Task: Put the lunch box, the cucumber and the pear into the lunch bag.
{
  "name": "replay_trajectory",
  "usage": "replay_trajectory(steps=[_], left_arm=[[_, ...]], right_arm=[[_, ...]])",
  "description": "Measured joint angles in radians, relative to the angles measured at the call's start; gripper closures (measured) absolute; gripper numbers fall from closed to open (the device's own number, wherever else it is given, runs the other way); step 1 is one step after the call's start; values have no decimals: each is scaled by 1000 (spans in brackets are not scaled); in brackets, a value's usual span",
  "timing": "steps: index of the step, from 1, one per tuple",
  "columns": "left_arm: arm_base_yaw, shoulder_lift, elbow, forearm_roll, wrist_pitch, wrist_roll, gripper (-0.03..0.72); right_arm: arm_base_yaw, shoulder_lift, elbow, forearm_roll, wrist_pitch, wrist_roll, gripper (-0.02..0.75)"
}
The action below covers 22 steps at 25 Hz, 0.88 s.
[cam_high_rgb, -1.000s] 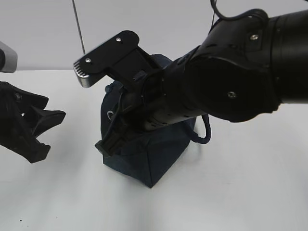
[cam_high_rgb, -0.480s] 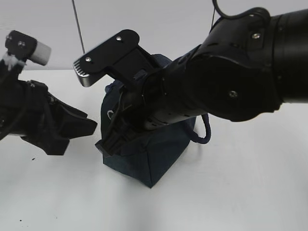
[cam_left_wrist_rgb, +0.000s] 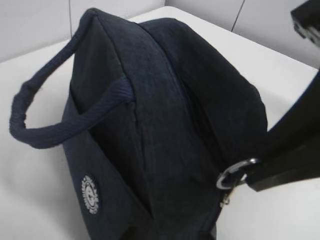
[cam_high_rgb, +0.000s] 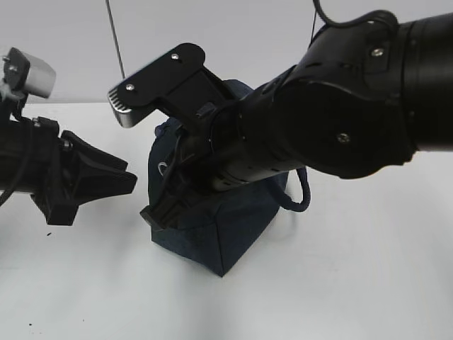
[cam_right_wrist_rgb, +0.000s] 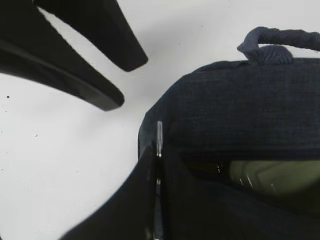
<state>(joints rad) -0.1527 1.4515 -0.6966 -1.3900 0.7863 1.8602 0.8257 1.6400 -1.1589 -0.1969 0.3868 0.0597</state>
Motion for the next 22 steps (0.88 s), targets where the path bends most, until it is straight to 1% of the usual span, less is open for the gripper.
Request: replay_trajectory(steps=[5, 9, 12, 18, 22], left_arm=[[-7, 27, 0, -27, 7, 32, 453], [-56, 63, -3, -49, -18, 58, 452], [-78, 92, -4, -80, -42, 75, 452], [-81, 103, -4, -130, -53, 99, 458], [-81, 111, -4, -136, -61, 104, 496]], right_arm=[[0, 0, 0, 0, 0, 0, 733], [0, 0, 0, 0, 0, 0, 732], [0, 0, 0, 0, 0, 0, 732], [0, 0, 0, 0, 0, 0, 733], [0, 0, 0, 2, 0, 0, 732]])
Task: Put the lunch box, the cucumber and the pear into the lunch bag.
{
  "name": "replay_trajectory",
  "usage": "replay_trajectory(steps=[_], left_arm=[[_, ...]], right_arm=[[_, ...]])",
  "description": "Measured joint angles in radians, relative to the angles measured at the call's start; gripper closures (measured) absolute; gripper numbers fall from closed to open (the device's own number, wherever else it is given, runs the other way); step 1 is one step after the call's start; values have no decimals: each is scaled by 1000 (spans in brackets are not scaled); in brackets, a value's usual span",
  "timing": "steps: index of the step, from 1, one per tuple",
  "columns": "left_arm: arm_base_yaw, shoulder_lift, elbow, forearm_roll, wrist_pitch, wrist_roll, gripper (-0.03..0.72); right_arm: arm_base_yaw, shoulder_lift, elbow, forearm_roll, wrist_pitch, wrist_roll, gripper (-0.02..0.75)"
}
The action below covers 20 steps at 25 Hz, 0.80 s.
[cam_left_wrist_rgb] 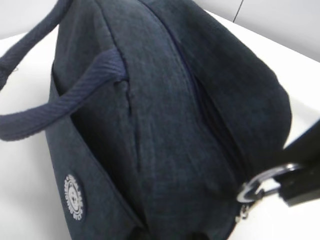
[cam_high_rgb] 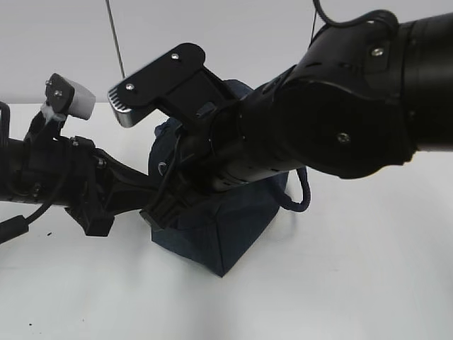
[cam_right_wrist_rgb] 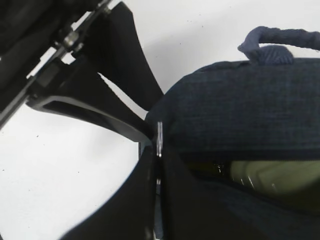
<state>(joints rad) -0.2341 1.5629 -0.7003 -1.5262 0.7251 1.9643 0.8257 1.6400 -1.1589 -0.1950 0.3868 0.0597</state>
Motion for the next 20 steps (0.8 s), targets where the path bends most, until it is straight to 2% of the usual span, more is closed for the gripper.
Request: replay_trajectory(steps=[12, 20], left_arm=[[-43, 10, -3, -12, -27, 3, 691], [-48, 10, -3, -14, -51, 3, 708]], right_arm=[[0, 0, 0, 8, 0, 0, 732], [0, -18, -7, -8, 5, 0, 732]])
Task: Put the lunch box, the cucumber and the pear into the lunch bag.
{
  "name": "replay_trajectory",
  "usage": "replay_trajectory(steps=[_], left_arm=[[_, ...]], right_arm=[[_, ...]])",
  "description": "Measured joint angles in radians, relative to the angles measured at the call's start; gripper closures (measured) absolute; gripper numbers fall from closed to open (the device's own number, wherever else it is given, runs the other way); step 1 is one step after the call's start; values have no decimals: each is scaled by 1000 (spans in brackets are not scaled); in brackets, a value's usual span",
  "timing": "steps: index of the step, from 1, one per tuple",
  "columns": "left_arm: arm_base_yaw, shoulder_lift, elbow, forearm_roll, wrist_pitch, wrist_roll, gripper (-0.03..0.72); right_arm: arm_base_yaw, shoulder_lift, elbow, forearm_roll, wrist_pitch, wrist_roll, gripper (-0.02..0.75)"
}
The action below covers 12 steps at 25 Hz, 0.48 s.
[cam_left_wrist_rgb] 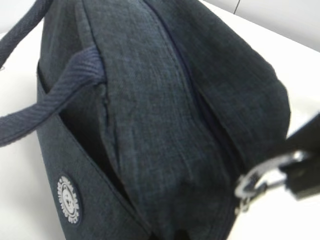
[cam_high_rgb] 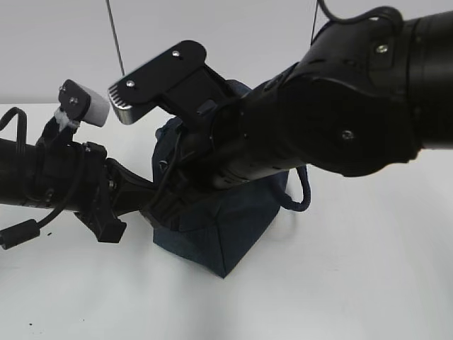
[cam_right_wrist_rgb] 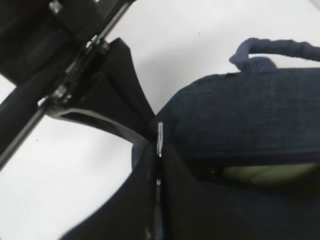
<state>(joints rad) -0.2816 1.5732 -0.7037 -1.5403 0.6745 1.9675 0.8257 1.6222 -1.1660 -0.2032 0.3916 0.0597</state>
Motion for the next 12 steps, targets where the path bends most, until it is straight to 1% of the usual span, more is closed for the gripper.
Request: replay_trajectory(steps=[3, 6, 12], left_arm=[[0, 0, 0, 4, -1, -12, 708], [0, 0, -2, 17, -1, -32, 709], [0, -1, -2, 71, 6, -93, 711]], right_arm=[[-9, -11, -36, -30, 44, 0, 732], [-38, -11, -59, -44, 67, 0, 732], [-153, -11, -65, -46, 47, 0, 732]])
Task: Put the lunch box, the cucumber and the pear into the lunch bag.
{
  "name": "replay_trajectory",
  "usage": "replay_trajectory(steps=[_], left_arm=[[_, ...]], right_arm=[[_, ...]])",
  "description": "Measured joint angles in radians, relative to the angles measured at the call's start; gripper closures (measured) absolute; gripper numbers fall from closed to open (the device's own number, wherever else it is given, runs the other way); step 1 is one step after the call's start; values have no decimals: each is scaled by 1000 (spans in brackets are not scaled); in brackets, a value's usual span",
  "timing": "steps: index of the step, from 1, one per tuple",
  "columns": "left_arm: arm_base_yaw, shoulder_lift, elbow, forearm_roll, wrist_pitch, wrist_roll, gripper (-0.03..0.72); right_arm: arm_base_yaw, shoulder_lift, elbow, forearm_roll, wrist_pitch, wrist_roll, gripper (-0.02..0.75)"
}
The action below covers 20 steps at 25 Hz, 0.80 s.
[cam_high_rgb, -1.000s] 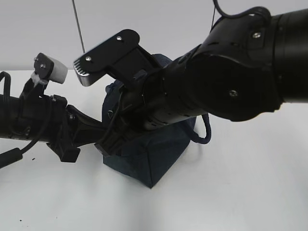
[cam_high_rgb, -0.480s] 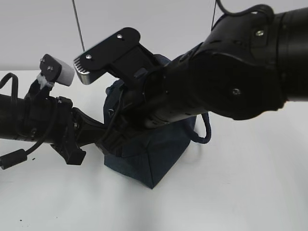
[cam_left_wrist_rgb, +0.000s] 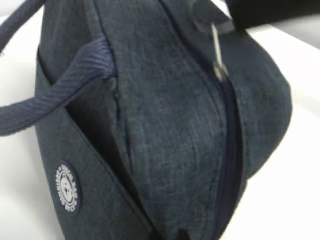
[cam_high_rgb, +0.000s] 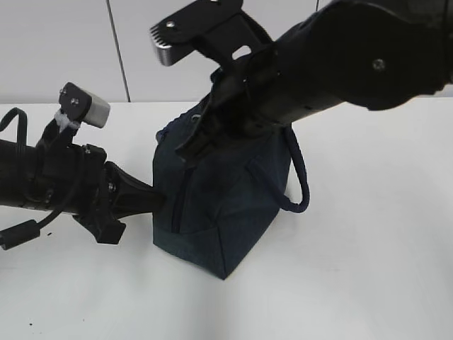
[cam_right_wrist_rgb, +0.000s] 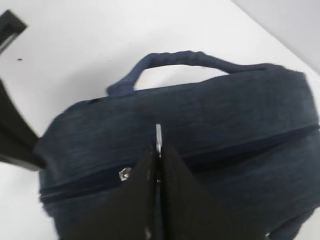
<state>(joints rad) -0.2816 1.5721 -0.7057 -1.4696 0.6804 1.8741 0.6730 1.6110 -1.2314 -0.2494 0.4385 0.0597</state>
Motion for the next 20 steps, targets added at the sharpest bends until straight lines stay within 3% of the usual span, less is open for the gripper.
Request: replay_trajectory(steps=[11, 20], left_arm=[[0, -98, 5, 204, 37, -221, 711], [82, -227, 134, 239, 48, -299, 711]], right_arm=[[-218, 40, -40, -2, -62, 2, 733], [-244, 119, -63, 17, -65, 2, 732]])
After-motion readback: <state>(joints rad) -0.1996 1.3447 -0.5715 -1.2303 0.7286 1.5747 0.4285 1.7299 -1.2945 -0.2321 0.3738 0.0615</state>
